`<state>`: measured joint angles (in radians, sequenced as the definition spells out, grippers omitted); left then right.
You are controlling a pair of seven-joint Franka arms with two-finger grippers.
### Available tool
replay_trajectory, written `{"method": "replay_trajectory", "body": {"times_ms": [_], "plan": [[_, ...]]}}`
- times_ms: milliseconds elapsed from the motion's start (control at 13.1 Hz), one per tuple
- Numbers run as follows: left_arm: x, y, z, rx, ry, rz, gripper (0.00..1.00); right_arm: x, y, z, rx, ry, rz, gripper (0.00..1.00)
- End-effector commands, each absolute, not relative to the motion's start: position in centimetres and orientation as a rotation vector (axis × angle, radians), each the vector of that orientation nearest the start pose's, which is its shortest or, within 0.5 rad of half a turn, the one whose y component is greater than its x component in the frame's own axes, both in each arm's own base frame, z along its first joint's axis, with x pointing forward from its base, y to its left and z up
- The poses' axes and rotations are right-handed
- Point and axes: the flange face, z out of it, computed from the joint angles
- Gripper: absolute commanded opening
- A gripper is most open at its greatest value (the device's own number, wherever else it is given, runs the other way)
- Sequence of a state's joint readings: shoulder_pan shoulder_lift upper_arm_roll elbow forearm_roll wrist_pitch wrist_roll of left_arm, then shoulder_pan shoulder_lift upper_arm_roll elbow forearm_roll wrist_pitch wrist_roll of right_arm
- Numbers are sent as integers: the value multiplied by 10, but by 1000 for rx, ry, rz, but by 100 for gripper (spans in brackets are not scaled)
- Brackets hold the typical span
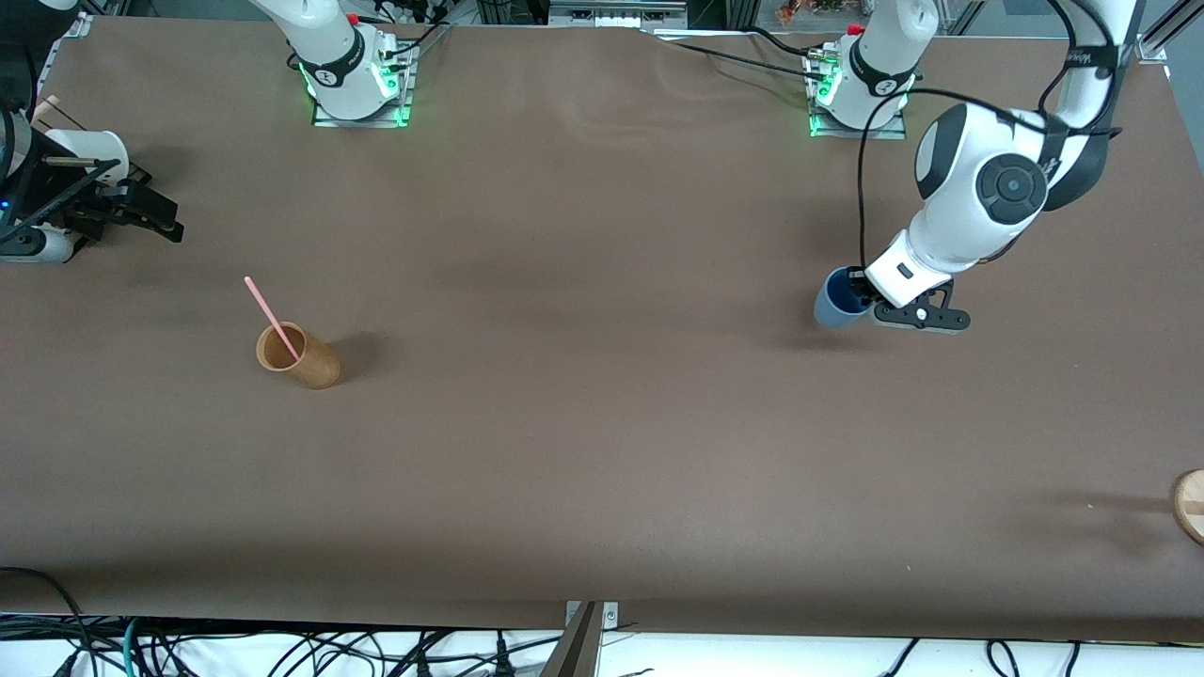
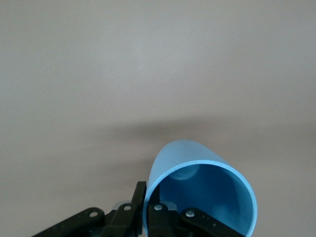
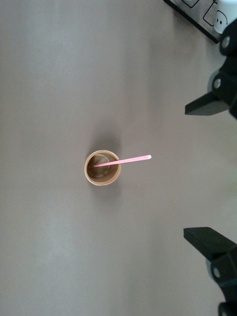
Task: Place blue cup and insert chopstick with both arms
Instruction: 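Carry the blue cup to mid-table while the right gripper reaches the chopstick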
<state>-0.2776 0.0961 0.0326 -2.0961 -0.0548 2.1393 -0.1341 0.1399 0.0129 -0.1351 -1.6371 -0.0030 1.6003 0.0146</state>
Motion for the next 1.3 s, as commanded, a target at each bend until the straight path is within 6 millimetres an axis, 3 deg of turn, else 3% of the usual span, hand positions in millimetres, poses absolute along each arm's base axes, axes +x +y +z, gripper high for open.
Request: {"method": "replay_trajectory", "body": {"times_ms": [0, 153, 383, 536, 766, 920, 996, 1073, 1226], "plan": [[563, -214, 401, -3188, 82, 92, 0, 555, 2, 596, -3155, -13, 58, 100], [565, -284, 407, -3196, 86, 57, 0, 555, 3, 596, -3155, -16, 60, 100], [557, -396, 373, -3206, -61, 83, 0, 555, 1, 596, -3155, -11, 58, 100], [549, -450, 343, -3192, -146, 91, 0, 555, 2, 596, -3153, -13, 60, 100], [540, -484, 302, -3167, -191, 117, 0, 556, 1, 594, -3144, -19, 65, 100], [539, -487, 290, -3162, -194, 118, 0, 560, 2, 586, -3143, -12, 82, 100], [538, -489, 283, -3157, -191, 121, 0, 570, 8, 562, -3150, -39, 153, 100], [536, -493, 279, -3162, -180, 104, 0, 585, 20, 523, -3159, -52, 264, 100], [536, -497, 271, -3183, -175, 60, 0, 596, 15, 496, -3159, -41, 330, 100]]}}
